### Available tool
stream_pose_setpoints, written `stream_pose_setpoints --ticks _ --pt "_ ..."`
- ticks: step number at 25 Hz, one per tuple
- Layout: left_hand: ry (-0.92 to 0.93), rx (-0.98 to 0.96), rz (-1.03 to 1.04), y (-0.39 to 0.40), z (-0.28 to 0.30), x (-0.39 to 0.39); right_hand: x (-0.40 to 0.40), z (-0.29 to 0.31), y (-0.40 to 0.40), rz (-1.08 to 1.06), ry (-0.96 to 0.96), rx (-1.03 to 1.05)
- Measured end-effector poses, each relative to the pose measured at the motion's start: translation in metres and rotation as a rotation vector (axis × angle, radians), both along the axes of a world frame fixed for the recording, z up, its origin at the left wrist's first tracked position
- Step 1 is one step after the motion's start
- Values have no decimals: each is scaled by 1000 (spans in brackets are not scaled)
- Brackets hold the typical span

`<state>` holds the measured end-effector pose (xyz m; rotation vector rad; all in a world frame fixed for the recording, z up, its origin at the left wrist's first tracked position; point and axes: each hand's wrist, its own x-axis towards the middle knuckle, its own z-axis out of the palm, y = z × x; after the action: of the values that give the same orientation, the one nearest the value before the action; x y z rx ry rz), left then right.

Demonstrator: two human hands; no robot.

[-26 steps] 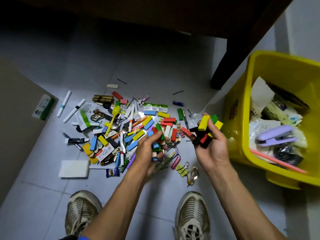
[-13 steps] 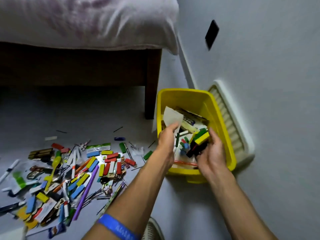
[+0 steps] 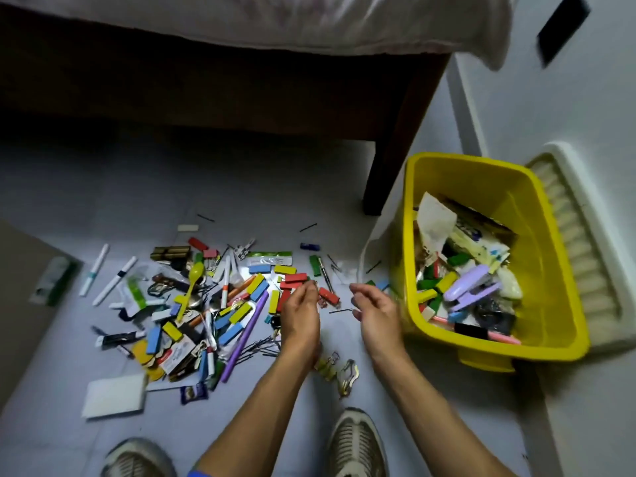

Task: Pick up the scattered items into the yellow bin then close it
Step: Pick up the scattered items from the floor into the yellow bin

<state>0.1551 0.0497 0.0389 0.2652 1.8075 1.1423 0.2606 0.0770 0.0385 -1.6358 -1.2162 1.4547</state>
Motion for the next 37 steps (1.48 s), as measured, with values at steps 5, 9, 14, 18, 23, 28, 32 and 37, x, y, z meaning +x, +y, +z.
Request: stream_pose_setpoints --ticks 5,9,14,18,23,28,32,37 --pt "81 -93 -238 -1 -71 -26 -2 -96 27 269 -812 -26" --pt "164 -89 -343 6 -92 -36 -18 -127 31 276 -889 -66" --pt "214 -48 -326 3 -100 -40 -27 -128 13 257 -606 240" --pt "611 -195 -324 -2 -99 -58 -17 -124 60 256 -748 225" --pt "758 -219 -431 -10 -100 -79 -29 -130 48 477 -787 256" --pt "860 -271 -540 4 -105 -78 -17 -131 30 532 -767 215" --pt "883 -268 -538 7 -112 -75 -22 -129 29 555 -852 213" --pt "590 -265 -403 9 -112 -88 -38 -125 39 490 -819 130"
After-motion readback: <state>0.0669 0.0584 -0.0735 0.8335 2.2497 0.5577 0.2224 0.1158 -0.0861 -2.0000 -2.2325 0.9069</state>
